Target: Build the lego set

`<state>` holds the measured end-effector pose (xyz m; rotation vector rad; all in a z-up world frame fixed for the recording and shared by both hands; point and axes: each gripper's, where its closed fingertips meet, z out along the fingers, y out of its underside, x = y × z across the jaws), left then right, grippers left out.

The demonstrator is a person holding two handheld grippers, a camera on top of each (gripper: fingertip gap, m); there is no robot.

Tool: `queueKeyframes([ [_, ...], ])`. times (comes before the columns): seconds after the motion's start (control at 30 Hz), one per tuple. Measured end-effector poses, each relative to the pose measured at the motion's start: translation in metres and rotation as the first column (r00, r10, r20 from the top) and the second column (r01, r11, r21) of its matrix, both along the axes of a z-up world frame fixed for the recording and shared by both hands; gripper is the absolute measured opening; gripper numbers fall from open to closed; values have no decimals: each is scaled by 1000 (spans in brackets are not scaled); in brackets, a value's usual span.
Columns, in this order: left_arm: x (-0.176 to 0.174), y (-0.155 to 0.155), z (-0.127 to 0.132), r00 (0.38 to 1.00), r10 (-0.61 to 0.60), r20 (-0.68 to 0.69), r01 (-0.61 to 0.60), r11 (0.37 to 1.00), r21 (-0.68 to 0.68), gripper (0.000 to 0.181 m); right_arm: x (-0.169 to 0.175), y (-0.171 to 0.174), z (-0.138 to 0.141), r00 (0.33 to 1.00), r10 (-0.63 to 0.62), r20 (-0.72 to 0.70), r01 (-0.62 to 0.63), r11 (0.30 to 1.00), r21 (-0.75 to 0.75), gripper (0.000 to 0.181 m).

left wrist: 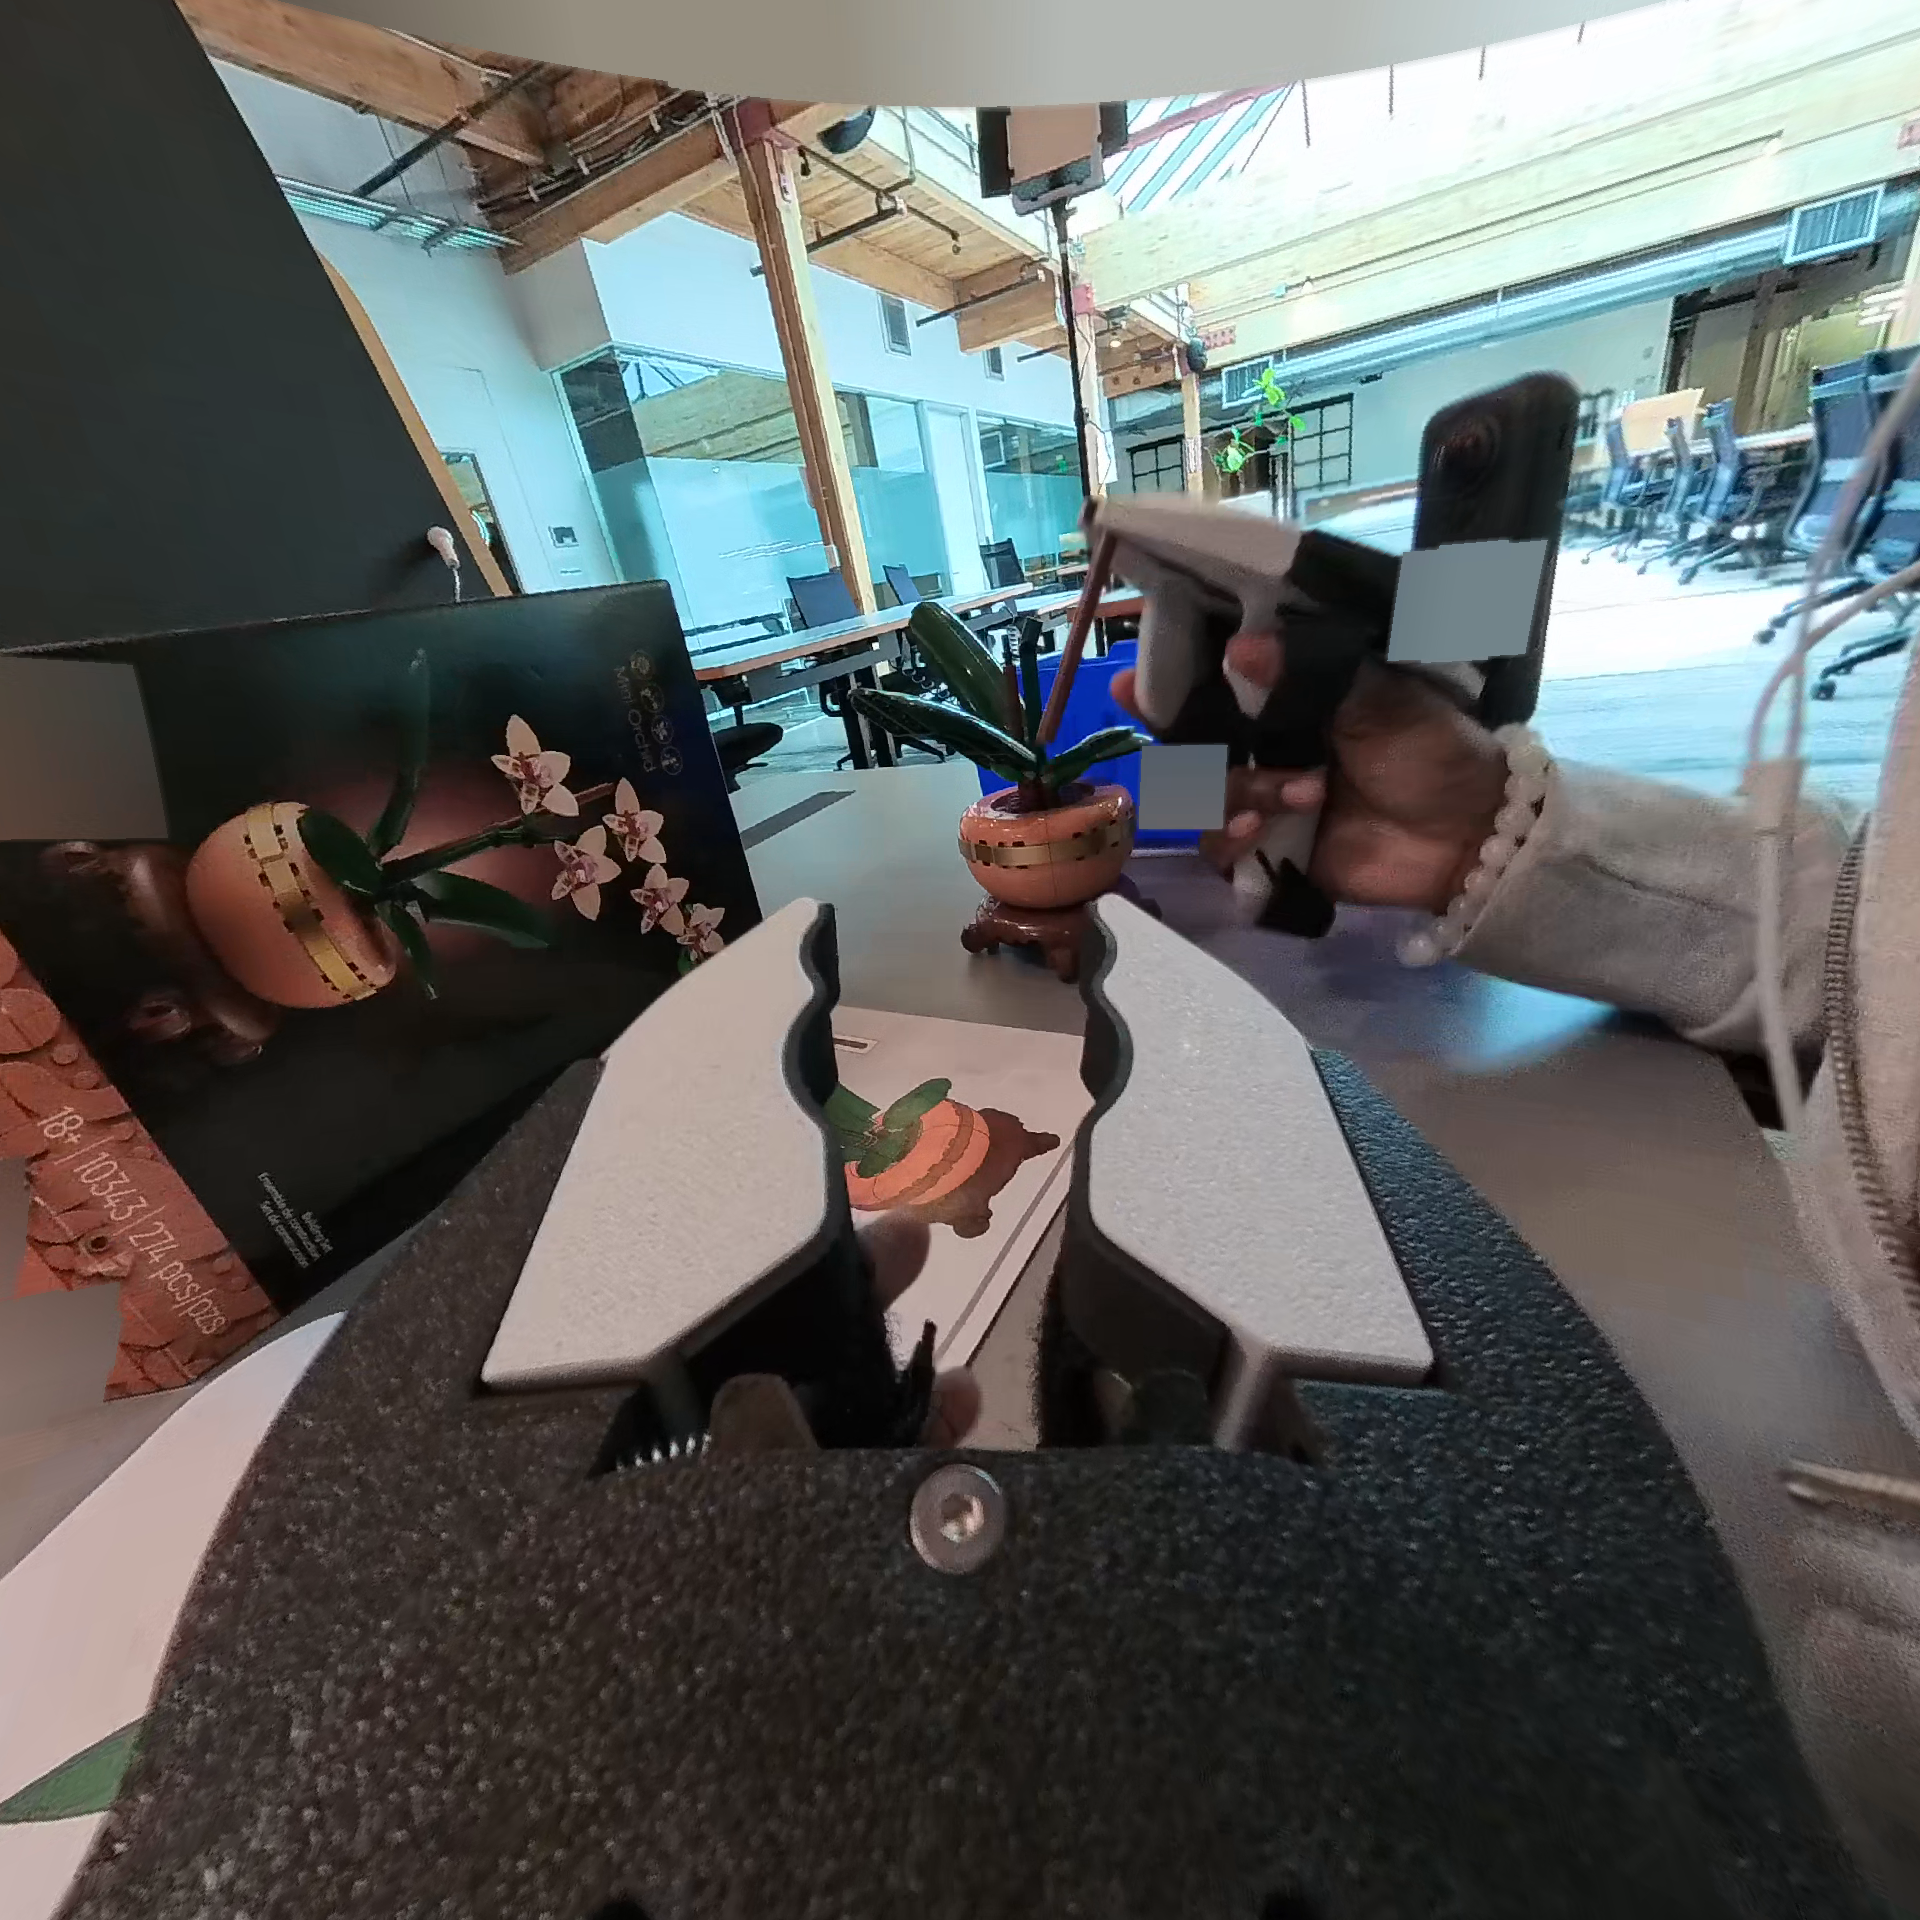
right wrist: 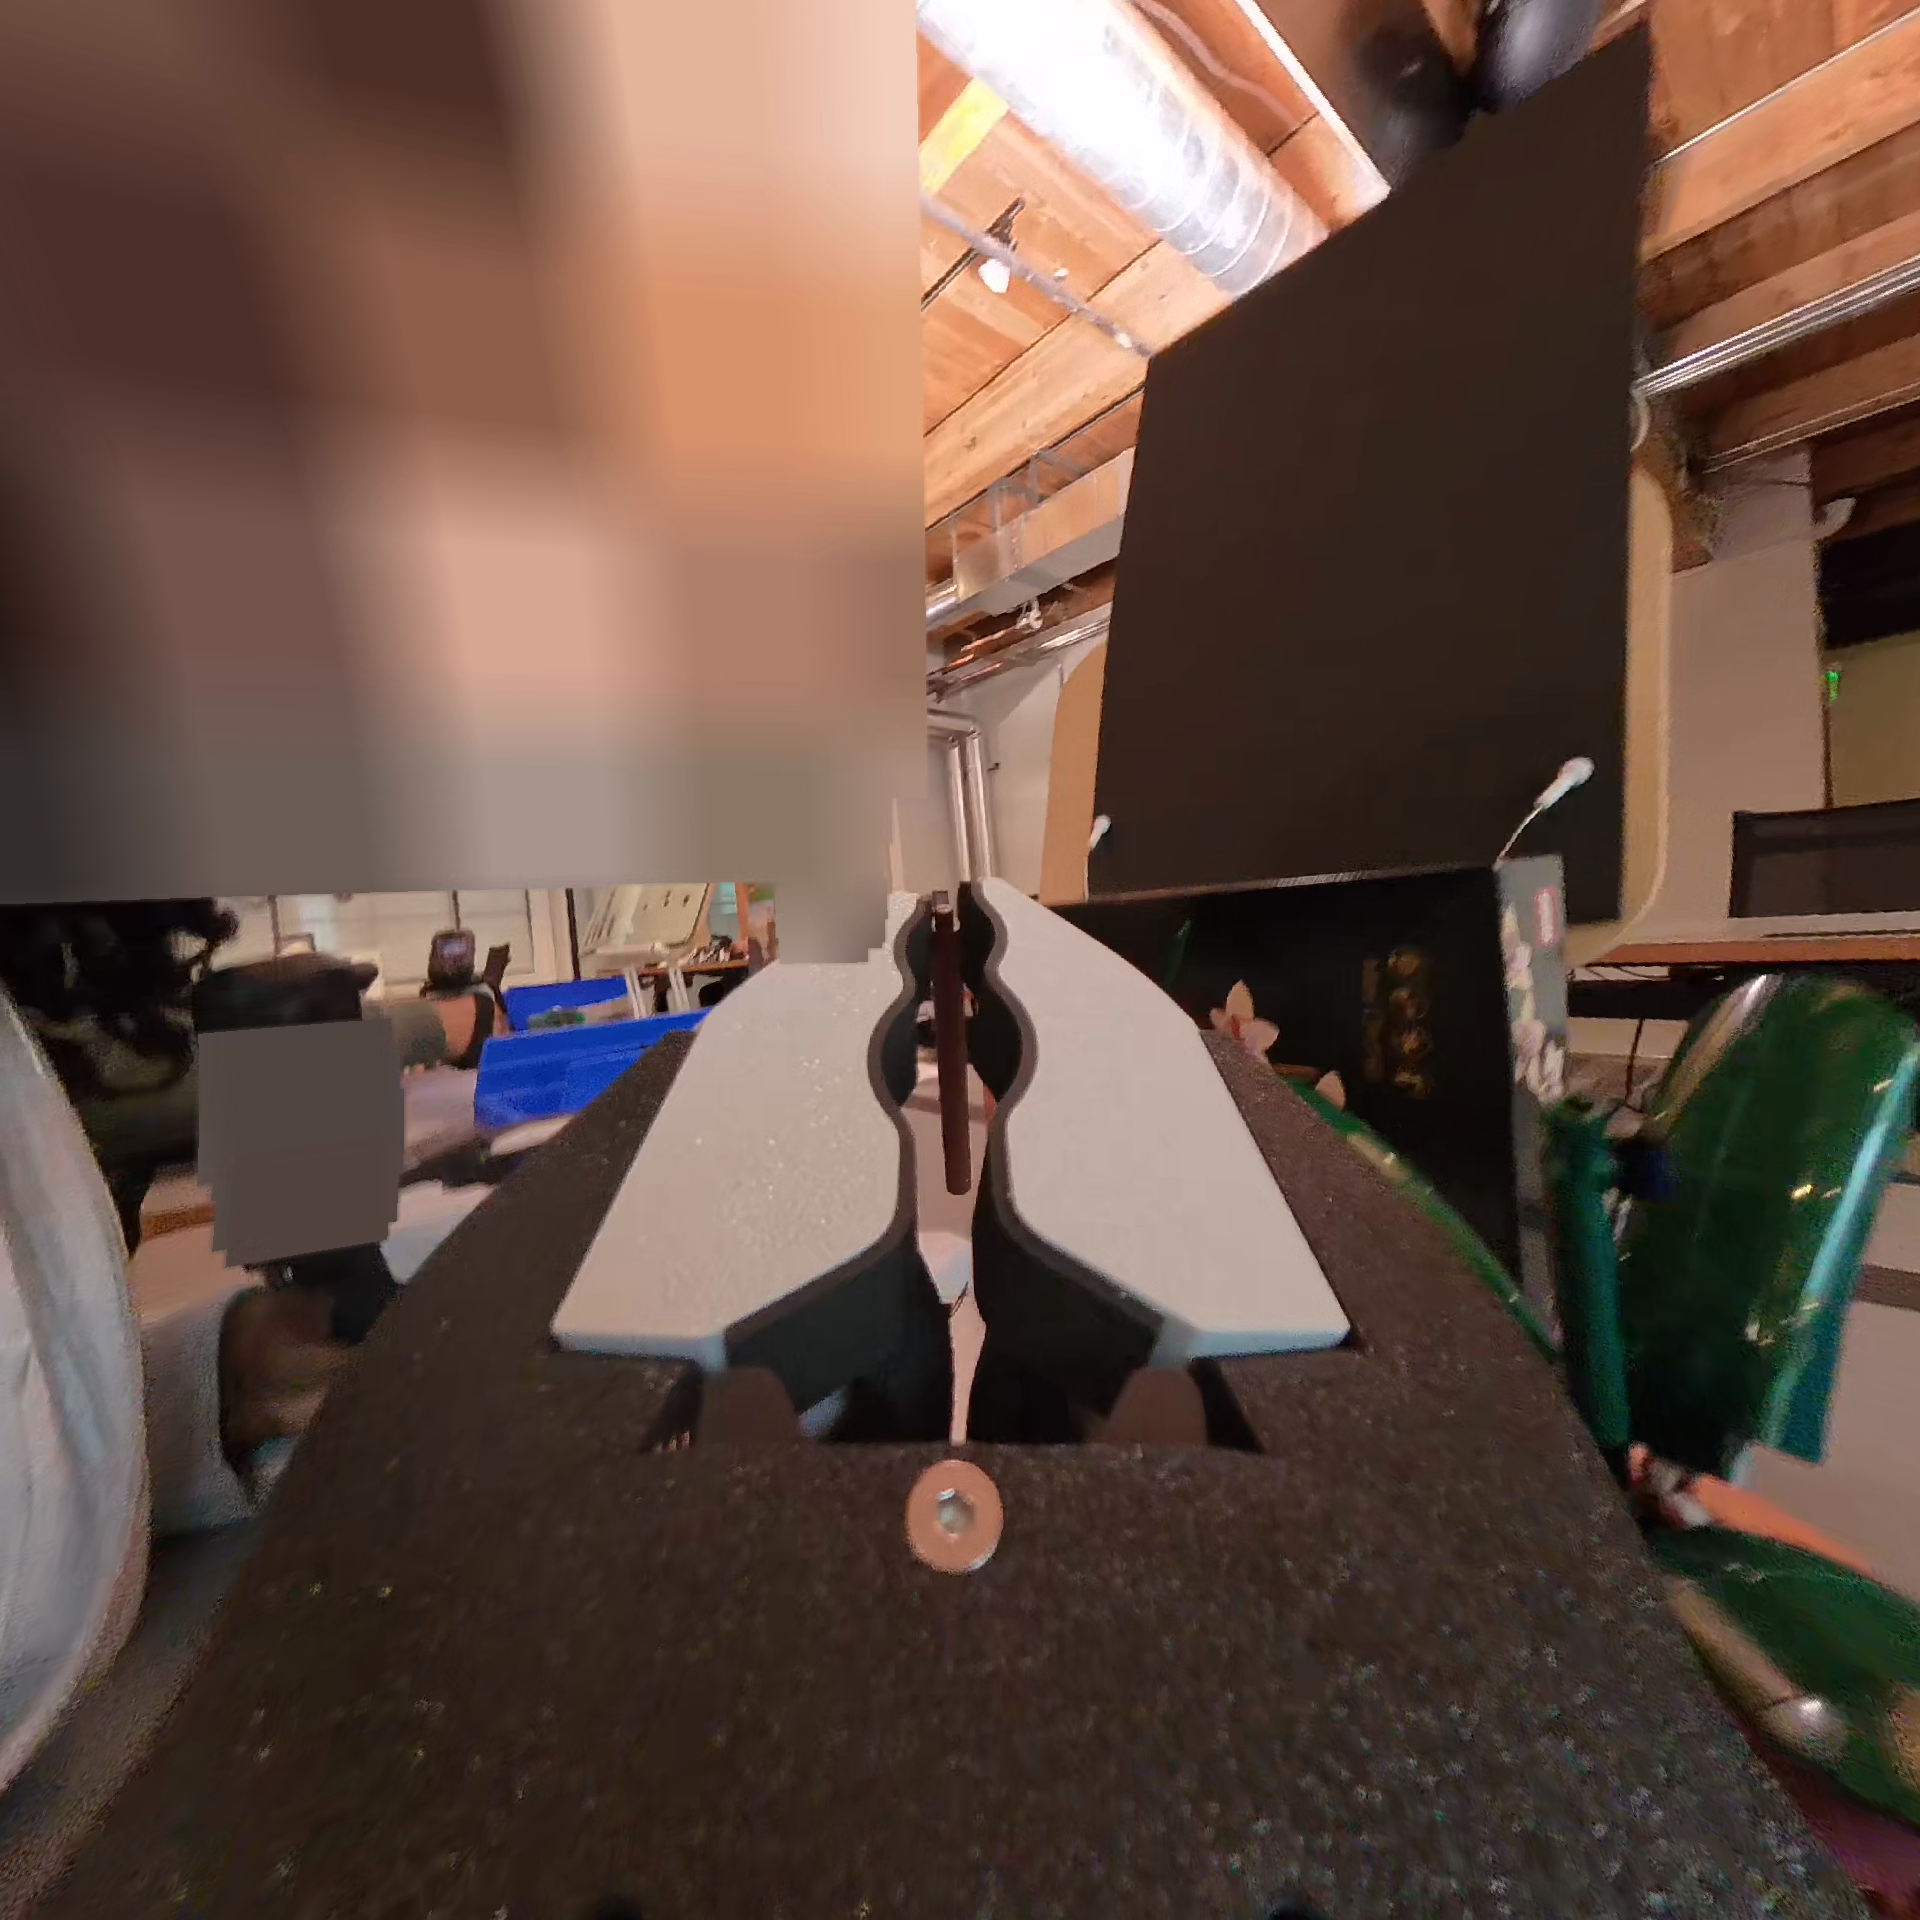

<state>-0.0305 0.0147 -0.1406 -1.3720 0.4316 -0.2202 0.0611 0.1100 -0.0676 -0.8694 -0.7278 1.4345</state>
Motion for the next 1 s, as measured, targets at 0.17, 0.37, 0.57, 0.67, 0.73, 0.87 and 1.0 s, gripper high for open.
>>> queueKeyframes([
  [0.17,10,0,1,999,-33,-10,33,999,-10,41,23,25,39,984,-83,159,83,997,4,4],
  [0.37,22,5,-13,998,-63,-14,61,991,-123,40,19,83,46,900,-137,413,130,990,46,4],
  [0.57,32,23,-16,988,-151,-24,134,933,-333,53,1,97,29,855,-51,516,74,997,-25,4],
  [0.67,39,31,3,973,-229,14,221,916,-334,43,0,99,23,841,-71,536,81,997,4,4],
  [0.73,43,33,4,965,-257,59,261,902,-345,41,2,101,22,839,-69,539,83,997,0,4],
  [0.87,43,38,-13,974,-223,49,226,910,-348,38,5,102,21,837,-60,544,77,997,-8,4],
  [1.0,43,38,-24,974,-226,-34,197,905,-378,38,3,101,20,839,-53,541,69,998,-10,4],
])
